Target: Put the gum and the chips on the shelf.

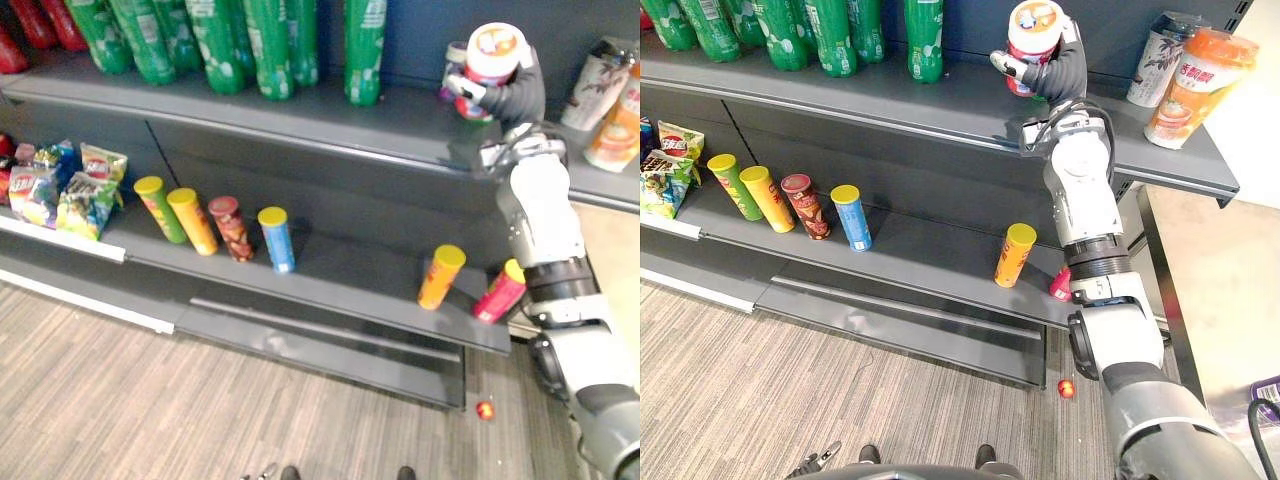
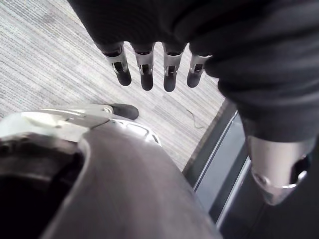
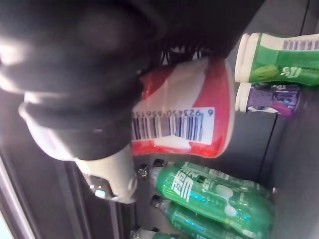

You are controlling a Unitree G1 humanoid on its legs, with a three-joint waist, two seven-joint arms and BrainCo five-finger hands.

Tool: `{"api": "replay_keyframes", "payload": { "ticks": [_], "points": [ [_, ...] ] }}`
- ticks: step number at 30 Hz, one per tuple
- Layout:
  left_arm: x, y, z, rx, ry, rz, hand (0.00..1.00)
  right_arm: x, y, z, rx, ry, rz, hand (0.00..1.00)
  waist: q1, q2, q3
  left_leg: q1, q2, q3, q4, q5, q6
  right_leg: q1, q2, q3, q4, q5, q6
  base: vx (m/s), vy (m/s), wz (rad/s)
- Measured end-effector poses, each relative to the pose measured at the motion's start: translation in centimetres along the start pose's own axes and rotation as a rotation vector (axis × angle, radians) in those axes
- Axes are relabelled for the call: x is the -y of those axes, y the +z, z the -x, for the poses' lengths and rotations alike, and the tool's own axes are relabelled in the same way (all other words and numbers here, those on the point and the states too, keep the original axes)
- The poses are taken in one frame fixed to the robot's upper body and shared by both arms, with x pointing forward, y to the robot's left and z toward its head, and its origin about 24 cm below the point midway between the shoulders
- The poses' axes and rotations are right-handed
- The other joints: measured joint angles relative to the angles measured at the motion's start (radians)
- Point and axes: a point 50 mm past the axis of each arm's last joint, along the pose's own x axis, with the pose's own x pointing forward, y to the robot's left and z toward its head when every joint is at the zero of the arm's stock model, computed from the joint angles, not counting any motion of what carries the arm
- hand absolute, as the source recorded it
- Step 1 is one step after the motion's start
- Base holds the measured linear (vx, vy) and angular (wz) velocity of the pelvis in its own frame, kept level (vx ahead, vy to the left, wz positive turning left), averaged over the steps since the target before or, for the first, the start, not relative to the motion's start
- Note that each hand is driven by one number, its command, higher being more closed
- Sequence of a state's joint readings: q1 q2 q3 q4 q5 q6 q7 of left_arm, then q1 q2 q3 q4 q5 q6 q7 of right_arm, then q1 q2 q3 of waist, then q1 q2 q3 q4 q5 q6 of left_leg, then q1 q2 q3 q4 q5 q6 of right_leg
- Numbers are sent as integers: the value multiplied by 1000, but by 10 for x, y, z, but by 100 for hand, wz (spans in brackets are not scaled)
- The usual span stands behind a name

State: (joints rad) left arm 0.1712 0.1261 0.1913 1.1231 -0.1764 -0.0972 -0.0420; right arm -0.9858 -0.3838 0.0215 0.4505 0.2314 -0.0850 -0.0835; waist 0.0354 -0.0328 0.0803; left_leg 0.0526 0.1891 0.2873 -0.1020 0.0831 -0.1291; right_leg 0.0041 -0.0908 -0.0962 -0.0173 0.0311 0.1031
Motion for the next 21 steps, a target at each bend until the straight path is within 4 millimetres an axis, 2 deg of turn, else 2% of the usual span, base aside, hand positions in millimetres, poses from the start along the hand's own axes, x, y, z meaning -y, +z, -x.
{"api": "replay_keyframes", "payload": {
  "ticks": [4,8,14,21],
  "points": [
    [1,2,0,8,-3,-4,0,4,-10,1,-53,-16,31,100,1,0,1,1,1,5,0,0,0,-2,4,11,-1,0,0,-1,1,-4],
    [3,5,-1,15,-9,-9,0,1,-13,1,-68,-8,20,100,-1,0,18,2,2,14,0,0,-1,-2,4,22,-14,7,-2,-1,3,-6],
    [4,4,-1,3,-10,-8,0,-4,-29,7,-135,12,-34,100,-1,-1,19,6,4,27,0,0,-1,-5,10,32,-14,7,-3,9,-2,-4],
    [4,4,-1,3,-10,-10,0,-7,-32,10,-138,27,-52,100,-1,-2,19,9,7,34,0,-1,-5,-7,14,38,-14,10,-5,2,1,-3]
  ]
}}
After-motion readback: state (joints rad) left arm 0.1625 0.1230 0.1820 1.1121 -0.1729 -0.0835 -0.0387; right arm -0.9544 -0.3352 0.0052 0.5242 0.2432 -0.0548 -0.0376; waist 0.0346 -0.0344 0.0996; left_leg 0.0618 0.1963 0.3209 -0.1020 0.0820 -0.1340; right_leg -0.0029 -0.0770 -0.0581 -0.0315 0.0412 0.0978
